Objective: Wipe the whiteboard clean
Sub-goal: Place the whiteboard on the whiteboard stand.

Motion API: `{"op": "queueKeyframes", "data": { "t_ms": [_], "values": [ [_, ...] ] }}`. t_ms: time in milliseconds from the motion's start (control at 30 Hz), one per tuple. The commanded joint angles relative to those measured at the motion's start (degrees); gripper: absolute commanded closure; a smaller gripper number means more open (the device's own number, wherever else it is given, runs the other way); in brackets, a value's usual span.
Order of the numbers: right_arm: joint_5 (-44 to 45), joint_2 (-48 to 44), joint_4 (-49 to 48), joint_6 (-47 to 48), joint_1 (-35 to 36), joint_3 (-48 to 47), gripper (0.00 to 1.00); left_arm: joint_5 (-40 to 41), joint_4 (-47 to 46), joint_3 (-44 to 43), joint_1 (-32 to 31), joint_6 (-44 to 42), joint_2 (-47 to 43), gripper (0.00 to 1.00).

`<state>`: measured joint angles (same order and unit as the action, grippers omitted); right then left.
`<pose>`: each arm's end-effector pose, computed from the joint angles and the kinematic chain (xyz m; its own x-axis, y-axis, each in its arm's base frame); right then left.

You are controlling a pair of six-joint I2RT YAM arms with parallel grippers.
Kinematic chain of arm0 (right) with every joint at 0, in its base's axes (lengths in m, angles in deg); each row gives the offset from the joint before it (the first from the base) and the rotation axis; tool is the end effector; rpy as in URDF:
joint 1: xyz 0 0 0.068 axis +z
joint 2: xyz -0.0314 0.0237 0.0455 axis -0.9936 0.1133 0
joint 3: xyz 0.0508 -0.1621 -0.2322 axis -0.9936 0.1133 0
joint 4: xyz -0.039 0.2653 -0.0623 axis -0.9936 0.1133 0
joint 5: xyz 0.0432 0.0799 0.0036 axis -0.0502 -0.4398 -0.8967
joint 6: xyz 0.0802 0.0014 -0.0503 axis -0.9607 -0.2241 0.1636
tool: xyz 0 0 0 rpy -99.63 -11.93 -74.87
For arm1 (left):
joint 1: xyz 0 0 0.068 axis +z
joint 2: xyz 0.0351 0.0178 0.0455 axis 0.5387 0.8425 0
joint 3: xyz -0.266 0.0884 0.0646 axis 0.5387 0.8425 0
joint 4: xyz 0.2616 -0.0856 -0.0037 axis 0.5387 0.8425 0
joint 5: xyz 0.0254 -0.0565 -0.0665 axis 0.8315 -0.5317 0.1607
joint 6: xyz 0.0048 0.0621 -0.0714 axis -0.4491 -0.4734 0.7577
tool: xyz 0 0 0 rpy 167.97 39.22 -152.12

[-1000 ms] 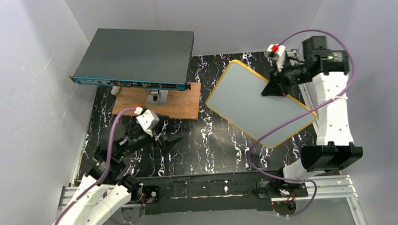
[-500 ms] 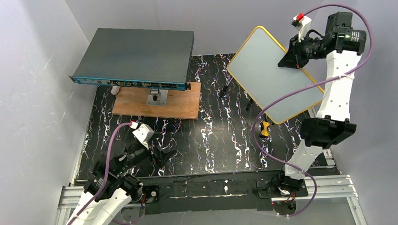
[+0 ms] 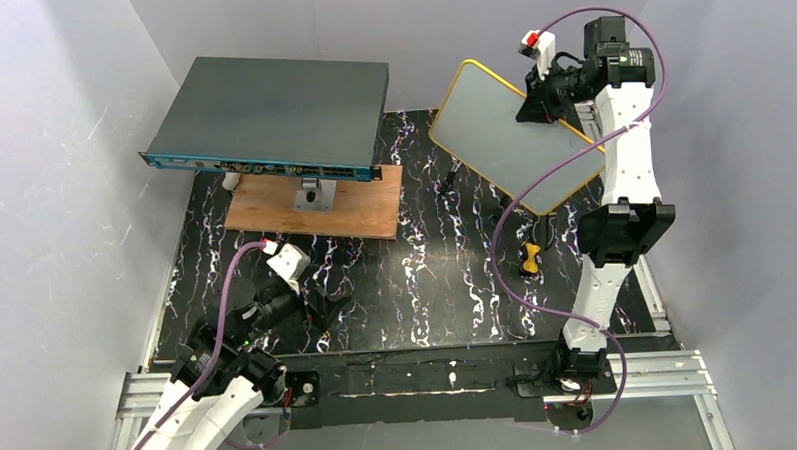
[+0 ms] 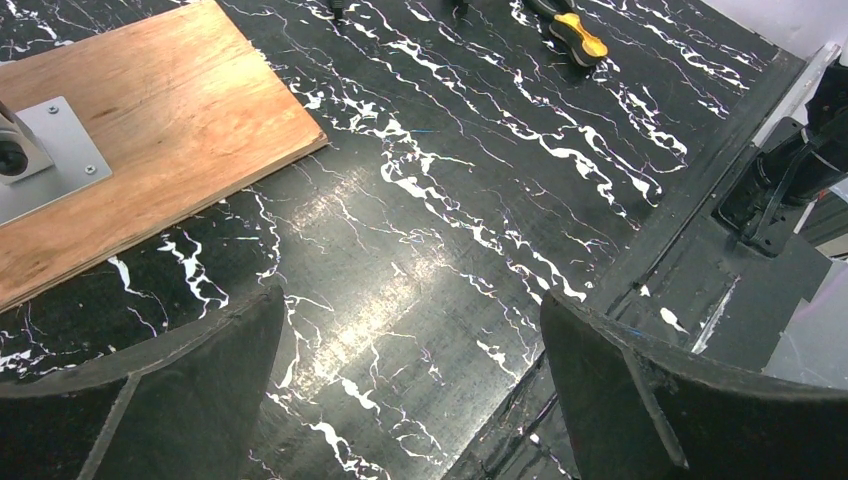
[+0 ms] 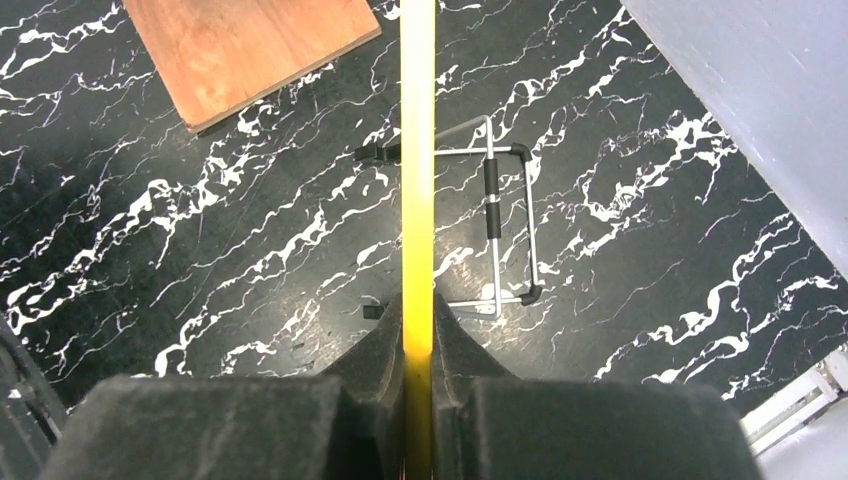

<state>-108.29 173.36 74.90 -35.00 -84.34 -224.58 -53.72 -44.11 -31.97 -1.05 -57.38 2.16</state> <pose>0.4489 0.0484 0.4183 -0.2934 -0.5129 -0.8067 -0.8134 0.5774 -0.0713 0.1052 -0.0947 0.2989 -0.1506 0.0181 -0.9884 0.7272 0.6793 -0.0983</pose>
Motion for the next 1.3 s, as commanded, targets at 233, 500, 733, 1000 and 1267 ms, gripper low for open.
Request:
{"op": "queueKeyframes", "data": {
  "t_ms": [233,500,733,1000,1267],
  "values": [
    [-6.03,-0.16,-4.8,2.54,0.8,0.74,0.99,0.24,0.46,-0.01,-0.2,-0.78,1.4,0.01],
    [-8.84,-3.48,-5.22,0.88,0.84,1.42,0.99,0.03,0.37,0.02,-0.22,-0.87,1.24,0.0],
    [-8.55,-4.41,-5.78,-0.44,0.84,2.22,0.99,-0.02,0.37,-0.01,-0.19,-0.86,1.08,0.0],
    [-5.74,-2.44,-6.26,0.08,0.84,2.46,0.99,-0.2,0.28,0.12,-0.19,-0.78,1.12,0.0],
    [-5.61,1.69,-6.95,-0.34,1.96,1.66,0.99,0.06,0.28,0.07,-0.19,-0.74,1.43,0.0]
  ]
}}
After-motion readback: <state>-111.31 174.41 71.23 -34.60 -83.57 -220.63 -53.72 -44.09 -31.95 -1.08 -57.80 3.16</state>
